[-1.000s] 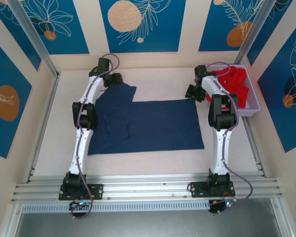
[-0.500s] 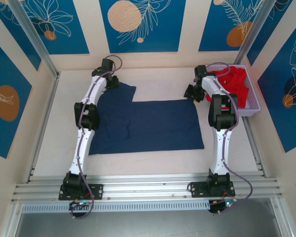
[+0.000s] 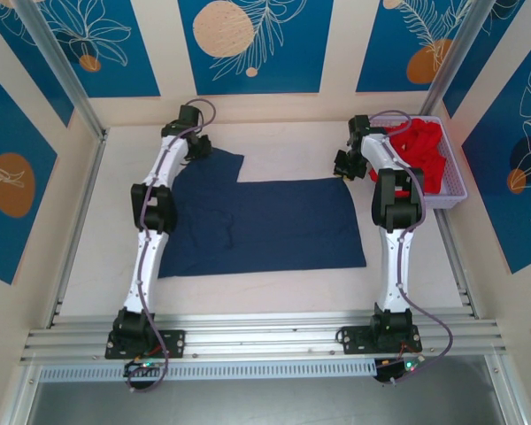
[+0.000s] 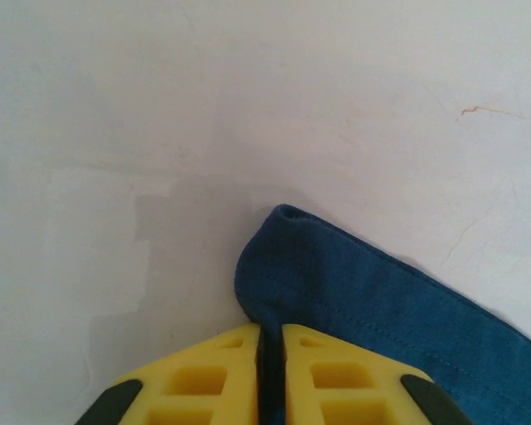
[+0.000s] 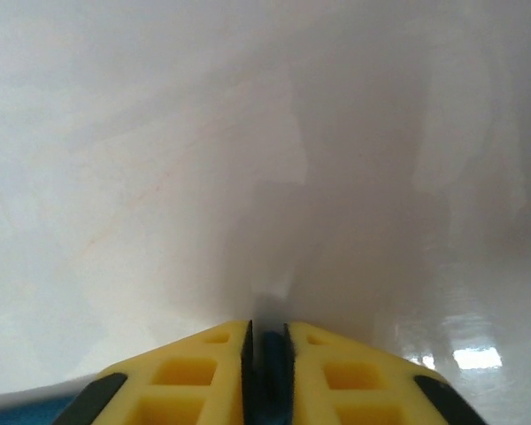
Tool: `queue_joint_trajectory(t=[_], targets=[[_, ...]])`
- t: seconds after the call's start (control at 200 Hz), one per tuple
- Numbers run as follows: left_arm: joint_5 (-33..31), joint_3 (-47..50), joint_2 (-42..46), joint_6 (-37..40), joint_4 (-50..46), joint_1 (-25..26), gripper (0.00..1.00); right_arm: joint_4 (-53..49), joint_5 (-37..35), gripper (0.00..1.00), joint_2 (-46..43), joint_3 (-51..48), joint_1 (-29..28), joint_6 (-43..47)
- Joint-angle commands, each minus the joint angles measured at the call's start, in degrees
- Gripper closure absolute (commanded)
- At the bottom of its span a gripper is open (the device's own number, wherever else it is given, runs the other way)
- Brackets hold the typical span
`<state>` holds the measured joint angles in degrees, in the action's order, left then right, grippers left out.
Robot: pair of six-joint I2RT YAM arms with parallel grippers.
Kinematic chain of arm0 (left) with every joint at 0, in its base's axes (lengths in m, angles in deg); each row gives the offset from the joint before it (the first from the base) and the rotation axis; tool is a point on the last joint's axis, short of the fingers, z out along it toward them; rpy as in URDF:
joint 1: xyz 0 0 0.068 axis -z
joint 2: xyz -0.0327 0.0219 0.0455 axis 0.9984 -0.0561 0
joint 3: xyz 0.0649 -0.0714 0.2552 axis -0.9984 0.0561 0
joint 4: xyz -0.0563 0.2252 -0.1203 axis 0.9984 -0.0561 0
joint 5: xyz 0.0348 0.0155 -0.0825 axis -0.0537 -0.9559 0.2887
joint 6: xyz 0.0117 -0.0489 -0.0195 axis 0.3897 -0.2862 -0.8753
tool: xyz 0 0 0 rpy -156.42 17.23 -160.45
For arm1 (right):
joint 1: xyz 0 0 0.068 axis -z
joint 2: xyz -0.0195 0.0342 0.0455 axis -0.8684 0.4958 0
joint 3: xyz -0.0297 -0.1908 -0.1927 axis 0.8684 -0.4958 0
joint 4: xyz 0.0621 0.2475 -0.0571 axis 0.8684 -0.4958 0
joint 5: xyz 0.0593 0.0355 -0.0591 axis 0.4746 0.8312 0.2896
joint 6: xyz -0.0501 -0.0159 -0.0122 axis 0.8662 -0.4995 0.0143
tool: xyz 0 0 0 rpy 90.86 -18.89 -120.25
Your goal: Fold the inside-out t-shirt
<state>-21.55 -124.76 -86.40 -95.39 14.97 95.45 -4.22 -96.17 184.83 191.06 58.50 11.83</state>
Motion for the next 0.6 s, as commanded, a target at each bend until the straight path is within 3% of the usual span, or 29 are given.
queue_joint_trajectory(t=[0.0, 0.23, 0.595], targets=[[3.9, 1.0, -3.4, -0.5, -2.5, -0.5, 0.9, -1.7, 1.8, 0.86, 1.6, 2.0, 0.0, 0.2], [6.9, 1.6, -1.9, 0.2, 0.1, -1.3, 1.0, -1.5, 1.5, 0.92, 0.8, 3.7, -0.4, 1.6], [6.5, 13.0, 12.2, 3.0, 6.5, -2.2, 1.0, 1.2, 0.1, 0.97, -5.7, 0.3, -1.1, 6.0]])
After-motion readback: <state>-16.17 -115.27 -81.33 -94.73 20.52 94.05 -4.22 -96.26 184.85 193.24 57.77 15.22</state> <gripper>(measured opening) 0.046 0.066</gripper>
